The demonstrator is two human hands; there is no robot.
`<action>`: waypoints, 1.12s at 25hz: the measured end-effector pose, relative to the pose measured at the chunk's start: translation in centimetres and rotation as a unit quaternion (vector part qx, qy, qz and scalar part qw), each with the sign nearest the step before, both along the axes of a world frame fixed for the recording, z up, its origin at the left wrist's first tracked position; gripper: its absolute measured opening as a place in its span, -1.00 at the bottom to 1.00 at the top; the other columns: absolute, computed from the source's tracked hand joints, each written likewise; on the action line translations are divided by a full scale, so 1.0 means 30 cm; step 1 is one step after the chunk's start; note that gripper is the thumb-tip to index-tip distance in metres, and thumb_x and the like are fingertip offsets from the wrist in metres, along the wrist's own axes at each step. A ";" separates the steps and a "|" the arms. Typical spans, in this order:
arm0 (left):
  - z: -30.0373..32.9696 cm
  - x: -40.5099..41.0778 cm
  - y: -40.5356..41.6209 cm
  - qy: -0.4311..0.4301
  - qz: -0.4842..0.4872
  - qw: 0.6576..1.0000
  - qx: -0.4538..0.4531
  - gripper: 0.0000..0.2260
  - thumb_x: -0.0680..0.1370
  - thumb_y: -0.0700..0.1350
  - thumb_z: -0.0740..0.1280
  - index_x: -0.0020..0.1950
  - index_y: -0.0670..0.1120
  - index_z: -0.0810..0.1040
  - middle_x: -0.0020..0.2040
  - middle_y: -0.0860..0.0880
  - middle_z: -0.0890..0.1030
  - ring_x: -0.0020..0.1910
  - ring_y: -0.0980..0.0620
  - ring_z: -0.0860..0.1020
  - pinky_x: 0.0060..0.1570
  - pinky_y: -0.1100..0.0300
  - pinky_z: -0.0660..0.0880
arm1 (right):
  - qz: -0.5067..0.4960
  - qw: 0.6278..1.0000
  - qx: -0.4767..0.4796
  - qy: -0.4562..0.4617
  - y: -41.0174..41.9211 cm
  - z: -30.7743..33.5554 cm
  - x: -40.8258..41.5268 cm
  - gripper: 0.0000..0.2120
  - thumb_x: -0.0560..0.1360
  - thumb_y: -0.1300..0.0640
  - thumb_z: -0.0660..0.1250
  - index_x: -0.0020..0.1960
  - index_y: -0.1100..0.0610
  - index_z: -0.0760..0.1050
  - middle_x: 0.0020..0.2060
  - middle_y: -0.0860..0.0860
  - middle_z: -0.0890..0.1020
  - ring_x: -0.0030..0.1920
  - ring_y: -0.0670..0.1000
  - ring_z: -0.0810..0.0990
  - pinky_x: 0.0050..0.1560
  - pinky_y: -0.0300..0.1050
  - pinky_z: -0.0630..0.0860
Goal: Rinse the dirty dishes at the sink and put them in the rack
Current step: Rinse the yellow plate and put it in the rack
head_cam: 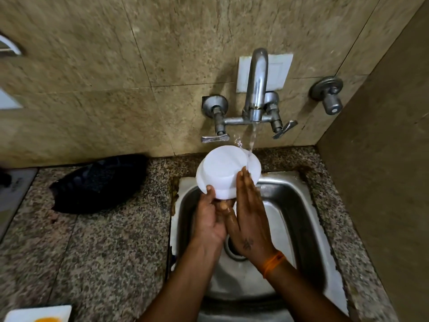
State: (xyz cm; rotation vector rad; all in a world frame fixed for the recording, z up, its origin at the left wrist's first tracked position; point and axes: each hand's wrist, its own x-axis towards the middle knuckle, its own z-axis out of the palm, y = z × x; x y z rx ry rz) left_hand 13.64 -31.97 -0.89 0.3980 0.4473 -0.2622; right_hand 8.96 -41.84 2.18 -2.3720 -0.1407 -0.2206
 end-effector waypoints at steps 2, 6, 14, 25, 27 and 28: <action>0.022 -0.008 -0.009 0.027 0.001 0.999 0.021 -0.46 0.66 -0.01 0.31 0.59 -0.18 0.32 0.48 -0.30 0.48 0.48 -0.29 0.44 0.47 -0.26 0.36 | -0.037 0.999 -0.021 -0.007 0.000 0.017 0.030 -0.26 0.66 -0.26 -0.02 0.67 0.11 -0.12 0.67 0.02 -0.08 0.66 -0.04 -0.11 0.64 0.08 -0.04; 0.072 -0.040 0.001 0.052 0.015 0.997 0.058 -0.69 0.71 -0.16 0.16 0.38 -0.23 0.53 0.15 -0.25 0.72 0.10 -0.16 0.72 0.03 -0.08 0.69 | -0.089 0.995 -0.014 0.035 -0.063 0.057 0.165 -0.21 0.62 -0.36 -0.10 0.66 0.15 0.05 0.65 0.10 0.13 0.64 0.07 0.08 0.63 0.07 0.05; 0.086 -0.099 0.101 0.036 -0.051 0.990 0.126 -0.72 0.65 -0.22 0.21 0.34 -0.17 0.55 0.09 -0.13 0.75 0.06 -0.06 0.71 0.01 0.00 0.69 | -0.092 0.945 0.252 0.189 -0.228 0.104 0.304 -0.38 0.58 -0.39 0.15 0.13 0.14 0.64 -0.02 0.08 0.72 0.03 0.12 0.68 0.14 0.05 0.56; 0.006 -0.161 0.176 0.078 -0.127 0.895 0.421 -0.85 0.64 -0.22 0.35 0.11 -0.02 0.66 0.23 -0.18 0.67 0.22 -0.31 0.59 0.13 -0.30 0.58 | -0.187 0.929 0.315 -0.040 -0.268 0.266 0.340 -0.57 0.55 0.29 0.35 0.41 0.11 0.48 0.16 -0.08 0.64 0.00 -0.30 0.62 0.08 -0.31 0.54; 0.011 -0.187 0.166 0.077 -0.132 0.889 0.432 -0.84 0.64 -0.24 0.34 0.07 -0.01 0.65 0.21 -0.18 0.67 0.22 -0.31 0.59 0.18 -0.38 0.54 | -0.165 0.957 0.234 -0.054 -0.260 0.262 0.316 -0.49 0.54 0.15 0.34 0.48 0.03 0.42 0.24 -0.08 0.62 -0.02 -0.14 0.64 0.11 -0.27 0.57; 0.015 -0.197 0.160 0.084 -0.130 0.891 0.426 -0.84 0.64 -0.25 0.34 0.08 -0.02 0.64 0.17 -0.16 0.67 0.21 -0.31 0.58 0.16 -0.36 0.55 | -0.144 0.970 0.190 -0.053 -0.271 0.259 0.301 -0.43 0.54 0.08 0.33 0.54 0.00 0.35 0.32 -0.05 0.59 0.06 -0.04 0.65 0.17 -0.18 0.57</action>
